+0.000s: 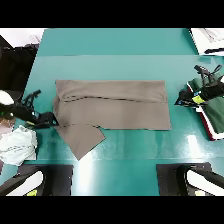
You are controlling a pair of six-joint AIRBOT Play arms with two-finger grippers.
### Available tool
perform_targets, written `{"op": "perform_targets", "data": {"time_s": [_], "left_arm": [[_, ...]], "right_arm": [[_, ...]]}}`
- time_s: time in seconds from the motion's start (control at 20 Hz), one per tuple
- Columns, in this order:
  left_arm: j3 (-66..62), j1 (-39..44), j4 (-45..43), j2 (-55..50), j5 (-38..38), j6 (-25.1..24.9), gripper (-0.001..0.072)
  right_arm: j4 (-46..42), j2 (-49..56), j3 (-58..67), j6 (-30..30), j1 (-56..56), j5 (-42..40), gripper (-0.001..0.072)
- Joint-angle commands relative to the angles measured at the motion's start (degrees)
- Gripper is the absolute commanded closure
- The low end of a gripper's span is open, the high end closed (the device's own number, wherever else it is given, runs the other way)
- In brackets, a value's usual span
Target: Fold the shirts.
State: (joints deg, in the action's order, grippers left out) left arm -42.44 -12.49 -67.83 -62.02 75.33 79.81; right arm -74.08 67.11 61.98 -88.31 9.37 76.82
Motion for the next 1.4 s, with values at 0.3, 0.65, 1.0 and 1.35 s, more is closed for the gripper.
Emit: {"op": "perform_targets", "data": {"time_s": [0.3, 0.65, 1.0, 1.35], "left_arm": [[12.4, -0.1, 6.2, 3.7, -6.9, 1.2, 0.0104], [13.1, -0.1, 11.7, 3.7, -13.0, 0.7, 0.0403], [11.2, -0.1, 16.0, 4.1, -8.4, -4.4, 0.0682], [8.9, -0.1, 16.3, 4.0, -5.6, -6.8, 0.0681]], "right_arm": [[1.1, -2.7, -1.6, 0.6, 0.9, -1.9, 0.0374], [1.1, -2.7, -1.6, 0.6, 0.9, -1.8, 0.0374], [1.1, -2.7, -3.3, 4.0, 2.5, 4.5, 0.0374], [1.2, 1.4, -18.9, 6.4, 6.5, 2.4, 0.0220]]}}
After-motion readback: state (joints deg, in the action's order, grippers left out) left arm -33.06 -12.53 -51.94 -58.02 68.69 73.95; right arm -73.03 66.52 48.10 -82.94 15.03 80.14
